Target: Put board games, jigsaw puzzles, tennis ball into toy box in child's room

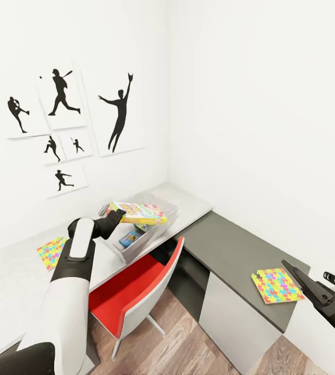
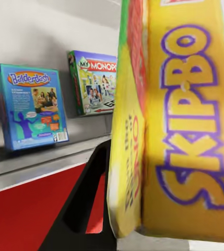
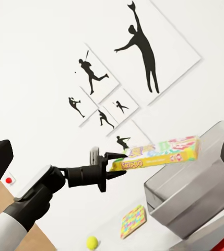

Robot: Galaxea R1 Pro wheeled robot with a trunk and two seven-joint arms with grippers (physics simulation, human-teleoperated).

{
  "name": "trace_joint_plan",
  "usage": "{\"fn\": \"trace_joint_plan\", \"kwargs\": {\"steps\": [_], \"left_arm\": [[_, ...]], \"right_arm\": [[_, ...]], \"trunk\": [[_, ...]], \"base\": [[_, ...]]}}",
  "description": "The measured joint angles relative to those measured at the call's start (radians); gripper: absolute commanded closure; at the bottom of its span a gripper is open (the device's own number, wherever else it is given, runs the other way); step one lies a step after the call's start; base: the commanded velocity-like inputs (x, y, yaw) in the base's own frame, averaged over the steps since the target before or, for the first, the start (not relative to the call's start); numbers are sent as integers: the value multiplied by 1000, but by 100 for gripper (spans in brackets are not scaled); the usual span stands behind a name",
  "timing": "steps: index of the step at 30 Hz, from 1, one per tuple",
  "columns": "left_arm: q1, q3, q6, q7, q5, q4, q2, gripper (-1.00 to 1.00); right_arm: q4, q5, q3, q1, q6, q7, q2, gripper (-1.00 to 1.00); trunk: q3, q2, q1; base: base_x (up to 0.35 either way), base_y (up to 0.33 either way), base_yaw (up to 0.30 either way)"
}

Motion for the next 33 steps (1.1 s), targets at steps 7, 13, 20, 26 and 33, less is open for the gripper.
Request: {"fn": "trace_joint_plan", "kwargs": {"steps": [7,13,20,26,33], "left_arm": [[0,34,-76,-45,14,-24,0,100],[-1,38,-102,-55,13,-32,0,100],[0,38,-142,-62,15,-33,0,100],[0,46,-149,-90,16,-33,0,100],[0,88,-149,-98,15,-33,0,100]], "right_arm": [[0,0,1,0,-1,0,1,-100],[0,1,1,0,-2,0,1,-100],[0,0,0,0,-3,1,2,-100],[-3,-1,-10,0,-3,4,2,-100],[-4,0,-18,0,-2,3,2,-100]], "trunk": [[-11,0,0],[-20,0,0],[-29,0,0],[-32,0,0],[-32,0,0]], "base": [[0,0,0],[0,0,0],[0,0,0],[0,0,0],[0,0,0]]}}
